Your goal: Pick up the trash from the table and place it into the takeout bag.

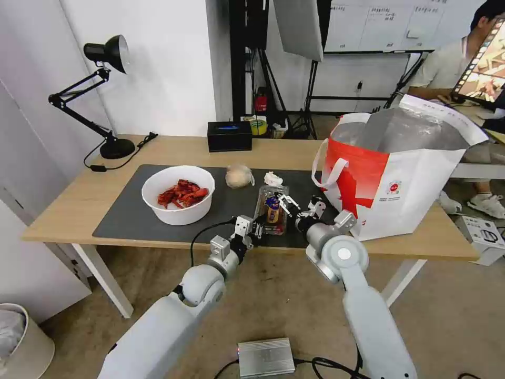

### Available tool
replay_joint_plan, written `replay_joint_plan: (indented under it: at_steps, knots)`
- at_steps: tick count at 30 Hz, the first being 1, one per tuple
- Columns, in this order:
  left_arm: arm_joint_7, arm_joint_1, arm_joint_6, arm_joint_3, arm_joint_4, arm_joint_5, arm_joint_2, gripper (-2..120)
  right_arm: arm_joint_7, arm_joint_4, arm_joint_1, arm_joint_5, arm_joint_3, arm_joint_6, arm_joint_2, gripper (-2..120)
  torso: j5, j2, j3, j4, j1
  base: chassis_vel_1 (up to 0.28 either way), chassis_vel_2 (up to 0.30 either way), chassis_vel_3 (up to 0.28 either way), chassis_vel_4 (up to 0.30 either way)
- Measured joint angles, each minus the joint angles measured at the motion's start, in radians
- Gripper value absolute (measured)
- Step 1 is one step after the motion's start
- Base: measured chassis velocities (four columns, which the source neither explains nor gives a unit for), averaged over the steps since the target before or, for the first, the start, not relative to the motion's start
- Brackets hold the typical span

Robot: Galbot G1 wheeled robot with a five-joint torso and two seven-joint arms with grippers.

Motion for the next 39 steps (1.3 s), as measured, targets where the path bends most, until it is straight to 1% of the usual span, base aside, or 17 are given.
replay_joint_plan:
  at_steps: [10, 14, 17, 18, 20, 21, 23, 24, 28, 29, 31, 32, 33, 35, 36, 38, 39]
  knots:
    - [-0.001, 0.004, 0.0, 0.001, -0.002, 0.0, -0.001, 0, -0.001, -0.028, 0.012, -0.007, -0.001, -0.002, 0.011, 100, 0.0, 0.0, 0.0, 0.0, 0.0, 0.0, 0.0, 0.0, 0.0]
    - [-0.001, 0.005, 0.0, 0.001, -0.002, 0.0, -0.003, 0, -0.002, -0.039, 0.016, -0.019, -0.004, -0.01, 0.015, 95, 0.0, 0.0, 0.0, 0.0, 0.0, 0.0, 0.0, 0.0, 0.0]
    - [-0.001, 0.003, 0.0, 0.002, -0.002, 0.0, -0.008, 0, -0.003, -0.053, 0.02, -0.036, -0.005, -0.014, 0.024, 81, 0.0, 0.0, 0.0, 0.0, 0.0, 0.0, 0.0, 0.0, 0.0]
    - [-0.001, 0.003, 0.0, 0.002, -0.002, 0.0, -0.008, 0, -0.003, -0.053, 0.02, -0.036, -0.005, -0.014, 0.024, 81, 0.0, 0.0, 0.0, 0.0, 0.0, 0.0, 0.0, 0.0, 0.0]
    - [-0.002, 0.002, 0.001, 0.003, -0.002, 0.0, -0.012, 0, -0.004, -0.061, 0.021, -0.044, -0.006, -0.015, 0.029, 73, 0.0, 0.0, 0.0, 0.0, 0.0, 0.0, 0.0, 0.0, 0.0]
    - [-0.002, 0.002, 0.001, 0.003, -0.002, 0.0, -0.012, 0, -0.004, -0.061, 0.021, -0.044, -0.006, -0.015, 0.029, 73, 0.0, 0.0, 0.0, 0.0, 0.0, 0.0, 0.0, 0.0, 0.0]
    - [-0.002, 0.0, 0.001, 0.006, 0.0, 0.0, -0.017, 0, -0.007, -0.071, 0.023, -0.053, -0.009, -0.015, 0.037, 59, 0.0, 0.0, 0.0, 0.0, 0.0, 0.0, 0.0, 0.0, 0.0]
    - [-0.002, 0.0, 0.001, 0.006, 0.0, 0.0, -0.017, 0, -0.007, -0.071, 0.023, -0.053, -0.009, -0.015, 0.037, 59, 0.0, 0.0, 0.0, 0.0, 0.0, 0.0, 0.0, 0.0, 0.0]
    - [-0.002, -0.001, 0.001, 0.008, 0.004, 0.0, -0.021, 0, -0.008, -0.084, 0.023, -0.068, -0.01, -0.015, 0.044, 39, 0.0001, 0.0, 0.0, 0.0, 0.0, 0.0, 0.0, 0.0, 0.0]
    - [-0.002, -0.001, 0.001, 0.008, 0.004, 0.0, -0.021, 0, -0.008, -0.084, 0.023, -0.068, -0.01, -0.015, 0.044, 39, 0.0001, 0.0, 0.0, 0.0, 0.0, 0.0, 0.0, 0.0, 0.0]
    - [-0.002, 0.0, 0.001, 0.008, 0.004, 0.0, -0.021, 0, -0.008, -0.089, 0.022, -0.071, -0.009, -0.015, 0.046, 32, 0.0, 0.0, 0.0, 0.0, 0.0, 0.0, 0.0, 0.0, 0.0]
    - [-0.002, 0.0, 0.001, 0.008, 0.004, 0.0, -0.021, 0, -0.008, -0.089, 0.022, -0.071, -0.009, -0.015, 0.046, 32, 0.0, 0.0, 0.0, 0.0, 0.0, 0.0, 0.0, 0.0, 0.0]
    - [-0.002, 0.001, 0.0, 0.007, 0.004, 0.0, -0.02, 0, -0.008, -0.09, 0.022, -0.071, -0.009, -0.015, 0.046, 28, 0.0, 0.0, 0.0, -0.0001, 0.0, 0.0, 0.0, 0.0, 0.0]
    - [-0.001, 0.003, 0.0, 0.005, 0.004, -0.002, -0.018, 0, -0.008, -0.094, 0.021, -0.075, -0.006, -0.013, 0.05, 16, 0.0, 0.0, 0.0, -0.0001, 0.0, 0.0, 0.0, 0.0, 0.0]
    - [-0.001, 0.003, 0.0, 0.005, 0.004, -0.002, -0.018, 0, -0.008, -0.094, 0.021, -0.075, -0.006, -0.013, 0.05, 16, 0.0, 0.0, 0.0, -0.0001, 0.0, 0.0, 0.0, 0.0, 0.0]
    - [0.0, 0.006, -0.002, 0.0, 0.003, -0.002, -0.014, 0, -0.009, -0.096, 0.02, -0.077, -0.006, -0.011, 0.051, 8, 0.0, 0.0, 0.0, 0.0, 0.0, 0.0, 0.0, 0.0, 0.0]
    - [0.0, 0.006, -0.002, 0.0, 0.003, -0.002, -0.014, 0, -0.009, -0.096, 0.02, -0.077, -0.006, -0.011, 0.051, 8, 0.0, 0.0, 0.0, 0.0, 0.0, 0.0, 0.0, 0.0, 0.0]
